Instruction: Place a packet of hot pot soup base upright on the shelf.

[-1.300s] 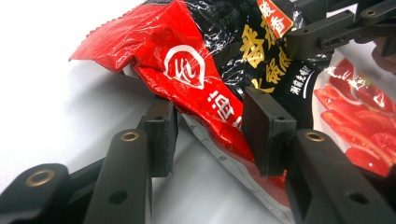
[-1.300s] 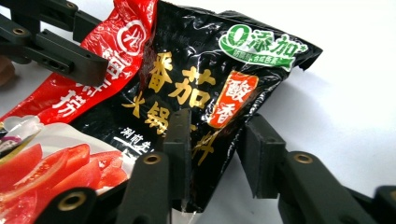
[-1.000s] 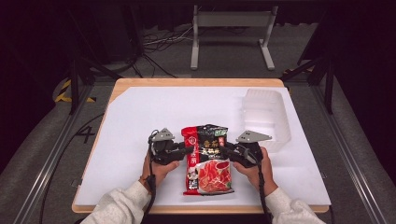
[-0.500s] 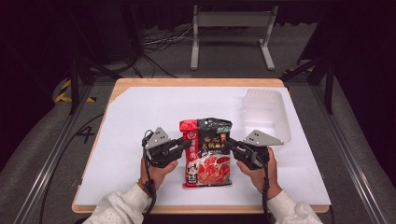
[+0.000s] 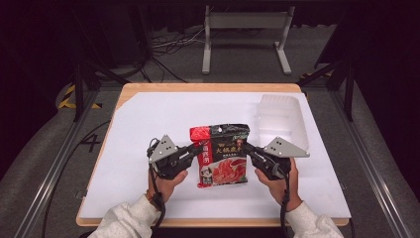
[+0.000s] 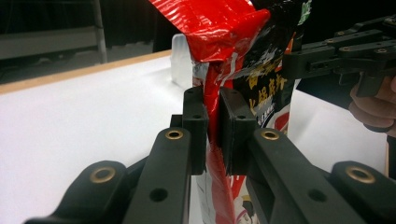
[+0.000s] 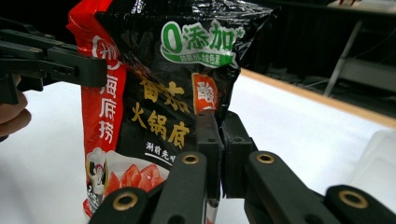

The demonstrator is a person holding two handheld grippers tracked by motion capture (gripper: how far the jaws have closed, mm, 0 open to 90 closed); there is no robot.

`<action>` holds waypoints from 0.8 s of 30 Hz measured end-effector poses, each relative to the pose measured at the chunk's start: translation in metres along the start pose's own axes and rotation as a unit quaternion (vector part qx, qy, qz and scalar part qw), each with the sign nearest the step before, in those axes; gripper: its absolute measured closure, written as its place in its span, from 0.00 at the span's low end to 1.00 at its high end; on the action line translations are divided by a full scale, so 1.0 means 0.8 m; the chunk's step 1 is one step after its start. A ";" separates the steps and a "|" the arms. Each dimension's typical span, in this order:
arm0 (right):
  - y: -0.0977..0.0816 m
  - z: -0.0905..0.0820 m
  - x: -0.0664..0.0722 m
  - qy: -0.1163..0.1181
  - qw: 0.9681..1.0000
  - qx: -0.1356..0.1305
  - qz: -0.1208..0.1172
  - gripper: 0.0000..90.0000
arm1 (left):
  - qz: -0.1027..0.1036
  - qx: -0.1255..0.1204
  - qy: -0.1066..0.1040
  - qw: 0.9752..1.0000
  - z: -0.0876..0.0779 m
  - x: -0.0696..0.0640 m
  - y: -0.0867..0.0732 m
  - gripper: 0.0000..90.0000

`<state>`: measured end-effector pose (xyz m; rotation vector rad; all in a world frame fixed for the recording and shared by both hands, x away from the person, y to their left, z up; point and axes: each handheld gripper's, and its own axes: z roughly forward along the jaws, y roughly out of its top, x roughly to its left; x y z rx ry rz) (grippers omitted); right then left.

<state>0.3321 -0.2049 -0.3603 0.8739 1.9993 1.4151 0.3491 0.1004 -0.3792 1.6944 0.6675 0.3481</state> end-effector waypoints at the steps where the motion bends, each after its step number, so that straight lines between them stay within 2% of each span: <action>1: 0.002 -0.002 0.001 -0.003 1.000 -0.005 -0.004 0.98 | 0.003 -0.005 0.001 1.000 0.000 0.000 0.001 0.92; 11: 0.019 -0.015 0.000 -0.026 0.999 -0.025 -0.024 0.98 | 0.014 -0.019 -0.005 1.000 0.007 -0.003 0.023 0.92; 15: 0.032 -0.025 -0.007 -0.040 0.998 -0.037 -0.030 0.98 | 0.038 -0.022 -0.010 0.999 0.015 -0.005 0.048 0.92; 16: 0.036 -0.027 -0.009 -0.043 0.998 -0.039 -0.031 0.98 | 0.038 -0.022 -0.010 0.999 0.015 -0.005 0.048 0.92; 19: 0.044 -0.031 -0.013 -0.050 0.997 -0.047 -0.032 0.98 | 0.052 -0.031 -0.011 0.998 0.022 -0.005 0.068 0.92; 24: 0.069 -0.043 -0.023 -0.076 0.994 -0.062 -0.039 0.98 | 0.065 -0.044 -0.018 0.997 0.035 -0.006 0.100 0.92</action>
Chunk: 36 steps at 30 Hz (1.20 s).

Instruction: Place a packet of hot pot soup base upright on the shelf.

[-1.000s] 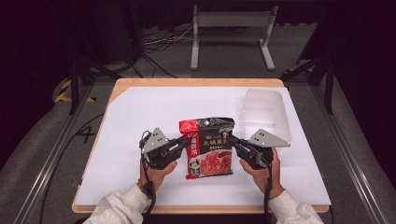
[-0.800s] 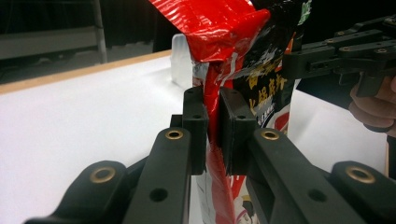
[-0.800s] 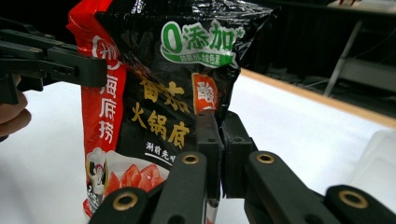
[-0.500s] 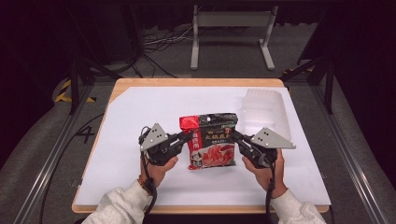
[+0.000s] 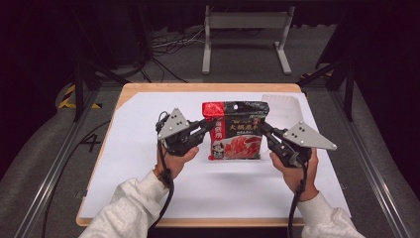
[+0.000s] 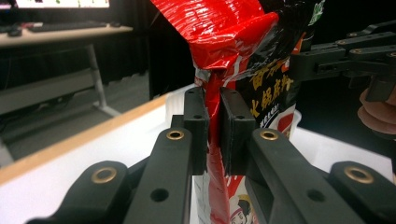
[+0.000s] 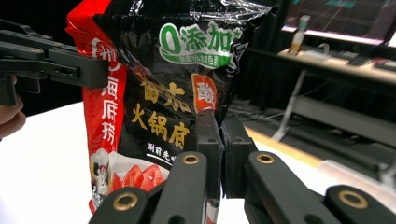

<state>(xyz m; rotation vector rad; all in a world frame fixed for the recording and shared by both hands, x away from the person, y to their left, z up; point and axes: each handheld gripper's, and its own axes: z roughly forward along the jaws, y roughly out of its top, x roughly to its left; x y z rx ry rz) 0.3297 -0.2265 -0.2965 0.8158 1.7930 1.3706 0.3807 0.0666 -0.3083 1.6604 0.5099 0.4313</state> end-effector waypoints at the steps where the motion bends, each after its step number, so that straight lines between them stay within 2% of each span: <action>1: 0.005 -0.001 -0.004 -0.004 1.000 0.000 0.000 0.98 | 0.002 -0.003 -0.002 1.000 0.003 0.001 0.004 0.92; 3: 0.015 -0.004 -0.013 -0.017 1.000 -0.004 -0.006 0.98 | 0.009 -0.008 -0.003 1.000 0.011 0.001 0.013 0.92; 8: 0.020 -0.005 -0.029 -0.038 0.999 -0.005 -0.006 0.98 | 0.021 -0.013 -0.018 1.000 0.040 0.007 0.028 0.92; 11: 0.020 -0.006 -0.041 -0.054 0.999 -0.005 0.000 0.98 | 0.017 -0.017 -0.025 0.999 0.057 0.009 0.033 0.92; 12: 0.019 -0.007 -0.050 -0.063 0.998 -0.009 0.007 0.98 | 0.015 -0.019 -0.029 0.999 0.070 0.010 0.037 0.92; 14: 0.018 -0.008 -0.054 -0.068 0.998 -0.009 0.008 0.98 | 0.017 -0.020 -0.031 0.999 0.075 0.009 0.039 0.92; 19: 0.012 -0.016 -0.073 -0.095 0.995 -0.013 0.019 0.98 | 0.028 -0.023 -0.047 0.998 0.109 0.010 0.047 0.92; 24: -0.001 -0.024 -0.088 -0.117 0.993 -0.007 0.032 0.98 | 0.021 -0.018 -0.068 0.997 0.140 0.010 0.044 0.93; 28: -0.012 -0.028 -0.096 -0.131 0.991 -0.003 0.038 0.98 | 0.025 -0.012 -0.086 0.996 0.161 0.012 0.037 0.92; 33: -0.027 -0.034 -0.104 -0.149 0.988 0.004 0.049 0.98 | 0.017 -0.012 -0.102 0.995 0.184 0.011 0.031 0.93; 36: -0.033 -0.038 -0.107 -0.158 0.986 0.007 0.053 0.98 | 0.022 -0.006 -0.109 0.994 0.196 0.009 0.029 0.92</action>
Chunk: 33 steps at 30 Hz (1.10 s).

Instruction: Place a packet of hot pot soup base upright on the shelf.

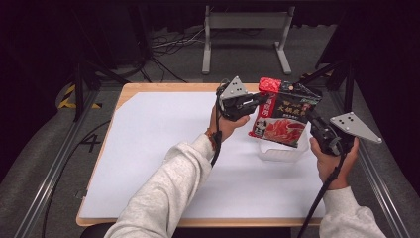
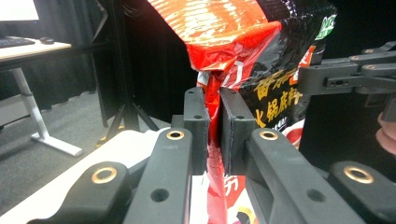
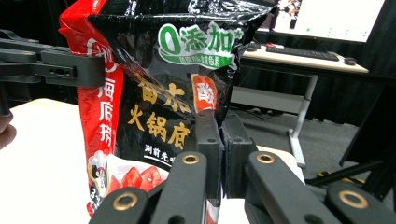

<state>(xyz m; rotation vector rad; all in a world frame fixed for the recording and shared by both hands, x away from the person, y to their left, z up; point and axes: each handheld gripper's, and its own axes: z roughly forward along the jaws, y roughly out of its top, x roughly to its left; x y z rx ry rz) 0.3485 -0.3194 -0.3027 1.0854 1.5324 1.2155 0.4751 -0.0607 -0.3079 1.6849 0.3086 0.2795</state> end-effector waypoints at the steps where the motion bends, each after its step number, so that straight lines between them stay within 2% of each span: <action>1: -0.002 -0.001 -0.001 -0.004 1.000 0.001 0.003 0.98 | 0.000 0.000 0.000 1.000 0.000 0.000 0.000 0.92; 6: -0.011 -0.003 -0.003 -0.011 1.000 -0.001 0.014 0.98 | 0.004 0.005 -0.013 1.000 0.015 0.004 -0.001 0.92; 12: -0.020 -0.005 -0.004 -0.036 0.999 0.003 0.025 0.98 | 0.008 0.009 -0.032 0.999 0.033 0.013 -0.004 0.92; 18: -0.026 -0.007 -0.002 -0.054 0.998 0.004 0.022 0.97 | 0.010 0.015 -0.038 0.999 0.050 0.018 -0.006 0.89; 21: -0.030 -0.009 -0.001 -0.065 0.998 0.006 0.017 0.97 | 0.003 0.018 -0.042 0.999 0.061 0.019 -0.010 0.88; 25: -0.042 -0.009 -0.003 -0.078 0.997 0.015 0.020 0.97 | 0.004 0.032 -0.037 0.999 0.072 0.016 -0.020 0.87; 27: -0.045 -0.008 -0.004 -0.076 0.997 0.016 0.024 0.97 | 0.004 0.036 -0.035 0.999 0.075 0.017 -0.023 0.87; 29: -0.050 -0.005 -0.004 -0.077 0.997 0.021 0.025 0.97 | 0.009 0.053 -0.029 0.998 0.079 0.019 -0.028 0.87; 33: -0.057 0.002 0.004 -0.068 0.997 0.025 0.012 0.96 | 0.000 0.068 -0.022 0.997 0.081 0.024 -0.040 0.86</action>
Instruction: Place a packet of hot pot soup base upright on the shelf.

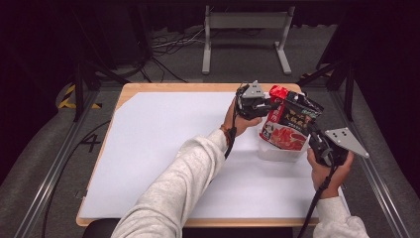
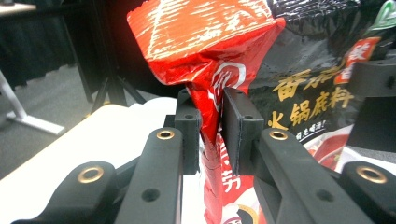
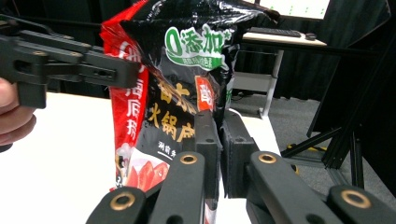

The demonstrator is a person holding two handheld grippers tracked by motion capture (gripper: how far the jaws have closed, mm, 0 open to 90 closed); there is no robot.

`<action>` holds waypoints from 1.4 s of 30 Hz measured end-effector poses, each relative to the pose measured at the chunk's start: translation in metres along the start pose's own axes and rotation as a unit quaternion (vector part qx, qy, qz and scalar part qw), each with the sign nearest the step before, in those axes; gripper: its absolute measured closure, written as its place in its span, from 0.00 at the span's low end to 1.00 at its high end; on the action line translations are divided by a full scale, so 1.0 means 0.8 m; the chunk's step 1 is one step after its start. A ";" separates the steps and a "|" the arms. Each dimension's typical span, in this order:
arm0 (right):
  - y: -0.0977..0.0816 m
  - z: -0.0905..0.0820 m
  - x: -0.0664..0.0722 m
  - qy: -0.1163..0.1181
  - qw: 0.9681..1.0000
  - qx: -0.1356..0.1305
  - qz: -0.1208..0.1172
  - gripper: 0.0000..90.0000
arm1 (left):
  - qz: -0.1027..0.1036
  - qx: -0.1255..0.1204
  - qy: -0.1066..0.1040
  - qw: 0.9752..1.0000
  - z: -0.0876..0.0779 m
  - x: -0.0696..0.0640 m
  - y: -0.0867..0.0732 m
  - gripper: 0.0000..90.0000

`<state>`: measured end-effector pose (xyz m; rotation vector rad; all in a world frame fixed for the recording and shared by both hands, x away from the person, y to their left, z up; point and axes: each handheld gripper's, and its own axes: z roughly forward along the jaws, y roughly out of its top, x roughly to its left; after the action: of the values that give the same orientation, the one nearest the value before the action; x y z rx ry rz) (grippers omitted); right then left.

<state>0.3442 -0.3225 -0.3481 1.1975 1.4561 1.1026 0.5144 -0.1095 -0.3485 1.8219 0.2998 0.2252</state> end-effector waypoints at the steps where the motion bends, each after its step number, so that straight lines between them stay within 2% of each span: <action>1: -0.001 0.001 0.001 0.003 1.000 0.001 0.000 0.96 | -0.001 0.003 0.000 1.000 0.001 0.000 -0.002 0.86; 8: -0.009 0.004 0.001 0.012 1.000 0.014 -0.005 0.96 | -0.003 0.014 0.004 1.000 0.003 0.000 -0.012 0.84; 9: -0.011 0.004 0.001 0.014 1.000 0.013 -0.005 0.96 | -0.009 0.011 0.003 1.000 0.002 0.000 -0.013 0.84; 19: -0.011 0.003 -0.001 0.018 1.000 0.018 -0.006 0.96 | -0.016 0.008 0.002 1.000 0.002 -0.002 -0.016 0.84; 27: -0.016 0.001 -0.006 0.023 1.000 0.017 0.002 0.95 | -0.023 0.003 -0.004 1.000 0.003 -0.003 -0.019 0.83; 34: -0.020 0.000 -0.010 0.023 1.000 0.019 0.007 0.95 | -0.024 0.011 -0.002 1.000 0.006 -0.005 -0.022 0.83; 41: -0.022 0.000 -0.011 0.024 0.999 0.021 0.009 0.95 | -0.020 0.030 0.006 0.999 0.010 -0.007 -0.026 0.81; 42: -0.023 0.001 -0.011 0.026 0.999 0.021 0.010 0.94 | -0.015 0.034 0.010 0.999 0.010 -0.007 -0.027 0.81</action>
<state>0.3429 -0.3331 -0.3651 1.2225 1.5170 1.1288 0.5098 -0.1133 -0.3716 1.8830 0.3515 0.2145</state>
